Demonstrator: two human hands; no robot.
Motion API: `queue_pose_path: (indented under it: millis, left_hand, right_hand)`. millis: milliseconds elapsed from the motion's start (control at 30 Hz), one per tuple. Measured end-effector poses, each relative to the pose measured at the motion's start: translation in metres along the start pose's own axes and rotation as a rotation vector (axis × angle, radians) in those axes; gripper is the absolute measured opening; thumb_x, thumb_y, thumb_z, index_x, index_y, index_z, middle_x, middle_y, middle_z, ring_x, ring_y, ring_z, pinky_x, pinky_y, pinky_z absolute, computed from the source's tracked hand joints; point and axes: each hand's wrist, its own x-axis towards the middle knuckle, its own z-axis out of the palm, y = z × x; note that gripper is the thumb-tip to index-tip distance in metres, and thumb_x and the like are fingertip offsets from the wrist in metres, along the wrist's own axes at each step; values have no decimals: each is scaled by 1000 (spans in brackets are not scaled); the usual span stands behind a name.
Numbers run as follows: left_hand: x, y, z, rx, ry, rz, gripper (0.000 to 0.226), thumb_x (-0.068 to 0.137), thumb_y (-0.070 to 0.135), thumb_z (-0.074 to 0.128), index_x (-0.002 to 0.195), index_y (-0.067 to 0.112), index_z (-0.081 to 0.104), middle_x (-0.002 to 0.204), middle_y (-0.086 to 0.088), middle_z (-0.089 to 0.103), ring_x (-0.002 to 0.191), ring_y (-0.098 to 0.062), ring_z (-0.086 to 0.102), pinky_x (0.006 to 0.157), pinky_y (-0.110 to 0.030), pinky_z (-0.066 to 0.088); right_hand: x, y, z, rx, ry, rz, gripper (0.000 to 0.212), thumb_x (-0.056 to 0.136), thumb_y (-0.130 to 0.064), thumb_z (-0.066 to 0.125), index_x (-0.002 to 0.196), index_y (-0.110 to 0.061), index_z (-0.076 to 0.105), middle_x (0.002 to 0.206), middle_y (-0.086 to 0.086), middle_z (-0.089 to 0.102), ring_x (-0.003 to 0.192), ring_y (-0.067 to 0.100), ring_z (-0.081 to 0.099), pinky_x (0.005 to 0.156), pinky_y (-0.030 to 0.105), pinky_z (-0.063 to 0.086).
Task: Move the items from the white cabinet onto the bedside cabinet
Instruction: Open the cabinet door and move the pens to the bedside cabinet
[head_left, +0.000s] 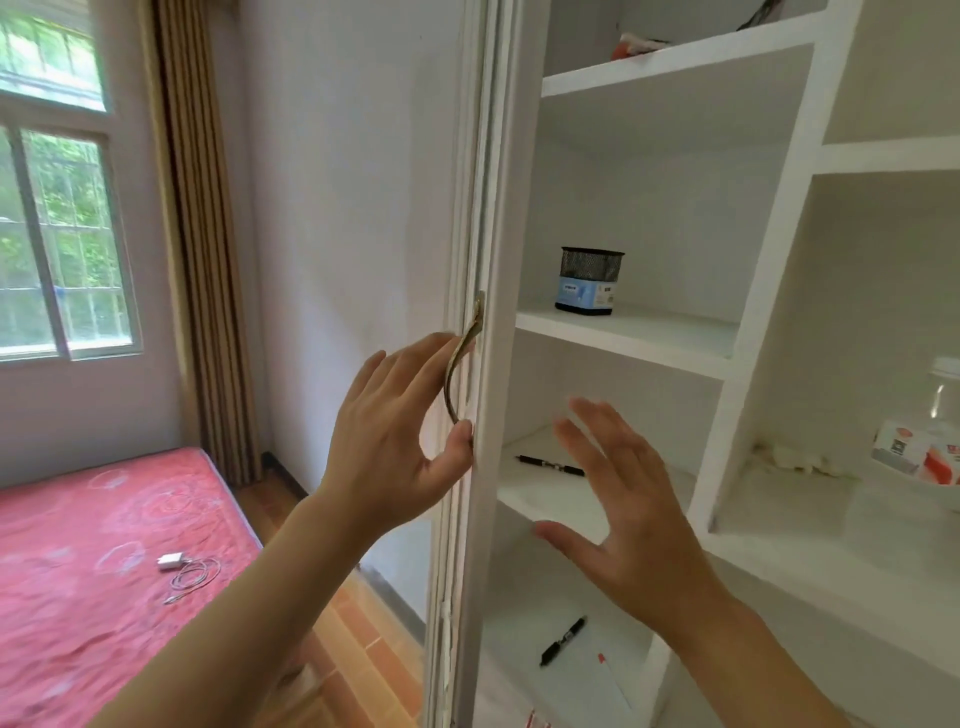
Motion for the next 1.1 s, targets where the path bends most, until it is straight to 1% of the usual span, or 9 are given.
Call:
queue_pose_path:
  millis: [133,233,300,433,600,767,867,1000,1100]
  left_hand:
    - [-9,-18,-27,2,1,-35,66,96,44,51,155,18,40,154,2,49,138,-18,49,109,-50,41]
    - [-21,-29,-46,16,1,-103,69,98,39,55,159,18,32,161,4,41,147,-12,38,117,-49,37]
    - [-32,-35,-60,36,3,-128,70,98,37,54,161,19,28,163,6,37,149,-11,34,118,-51,36]
    - [-61,-46,-86,120,-19,-143,72,97,45,55,160,21,30,161,4,38,148,-14,35,113,-59,40]
    - [-90,-57,-99,256,-78,-144,73,95,56,57,156,23,37,158,-3,44,144,-25,42,109,-62,44]
    - [-101,-71,-103,347,-108,-178,69,95,61,51,153,25,41,156,-5,48,142,-28,45,110,-62,44]
    - [-101,-81,-112,384,-125,-184,67,96,59,51,152,23,44,155,-5,49,142,-28,46,113,-59,41]
    - [-106,-98,-119,400,-140,-221,66,97,59,48,152,21,46,153,-5,50,141,-26,46,114,-55,42]
    - [-114,-111,-120,374,-151,-269,68,98,62,44,152,21,44,151,-3,53,138,-26,50,110,-56,46]
  right_hand:
    - [28,-51,3,196,-84,-83,109,85,-61,76,165,-24,12,173,-12,5,159,13,9,124,47,24]
    - [42,-72,23,201,-107,-161,110,86,-62,74,165,-26,8,173,-13,2,159,12,8,124,49,28]
    - [48,-79,38,208,-87,-181,107,88,-60,74,165,-28,7,173,-14,3,159,11,10,124,47,28]
    - [56,-84,55,183,-22,-208,106,88,-59,74,165,-23,10,173,-10,5,158,11,12,122,36,23]
    - [72,-96,86,145,-15,-266,105,88,-59,73,164,-15,16,174,-3,4,159,16,11,123,34,18]
    - [89,-102,115,120,14,-306,102,89,-56,75,164,-17,18,174,0,4,160,20,11,124,40,21]
    - [98,-104,136,138,15,-291,102,90,-55,73,165,-22,13,174,0,3,159,19,12,123,43,23]
    - [104,-113,164,161,20,-223,98,93,-56,69,165,-28,9,174,-3,1,159,14,9,122,37,10]
    - [111,-117,182,108,11,-208,95,94,-54,69,165,-27,12,174,-3,0,160,18,8,122,41,9]
